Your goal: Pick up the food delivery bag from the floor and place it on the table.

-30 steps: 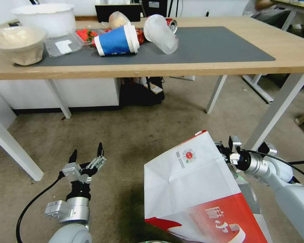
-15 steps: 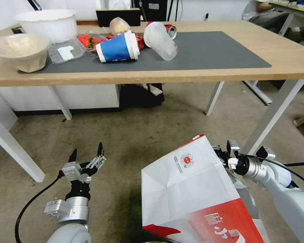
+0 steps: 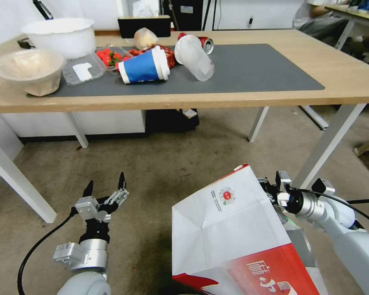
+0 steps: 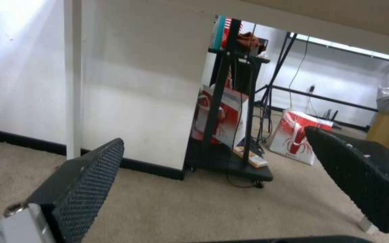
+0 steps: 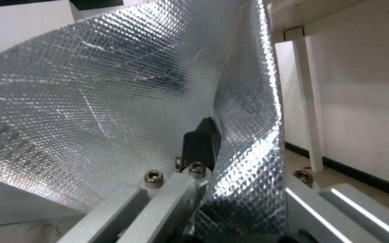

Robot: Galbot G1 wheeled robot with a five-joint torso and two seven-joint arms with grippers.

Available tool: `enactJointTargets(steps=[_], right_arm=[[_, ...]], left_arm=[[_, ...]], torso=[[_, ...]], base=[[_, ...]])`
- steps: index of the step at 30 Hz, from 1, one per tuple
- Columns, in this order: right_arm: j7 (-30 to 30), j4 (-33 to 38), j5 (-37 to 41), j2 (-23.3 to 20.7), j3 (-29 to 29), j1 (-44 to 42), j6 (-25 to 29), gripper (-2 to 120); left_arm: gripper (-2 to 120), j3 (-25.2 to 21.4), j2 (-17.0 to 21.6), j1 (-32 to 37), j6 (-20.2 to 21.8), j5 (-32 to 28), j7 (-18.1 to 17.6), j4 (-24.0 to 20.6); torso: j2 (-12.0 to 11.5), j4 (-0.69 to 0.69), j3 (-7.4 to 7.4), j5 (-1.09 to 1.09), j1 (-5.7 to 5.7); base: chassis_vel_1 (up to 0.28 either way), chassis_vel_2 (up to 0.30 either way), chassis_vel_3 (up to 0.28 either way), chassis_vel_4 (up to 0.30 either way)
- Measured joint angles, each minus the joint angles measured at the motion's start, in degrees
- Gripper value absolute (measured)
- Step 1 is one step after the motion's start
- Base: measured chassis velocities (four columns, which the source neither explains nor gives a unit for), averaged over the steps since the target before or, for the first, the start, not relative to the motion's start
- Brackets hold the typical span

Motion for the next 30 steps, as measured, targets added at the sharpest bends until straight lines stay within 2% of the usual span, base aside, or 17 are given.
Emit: enactJointTargets(steps=[30], right_arm=[[0.0,0.7,-0.4,0.1,0.2,-0.6,0.1,0]], left_arm=[[100,-0.1,0.3,0.2,0.6,0.6,-0.5,-0.3]], torso=[[7.0,0.00,5.27,0.00,1.80]], base=[[0.000,0.000,0.000,0.000]])
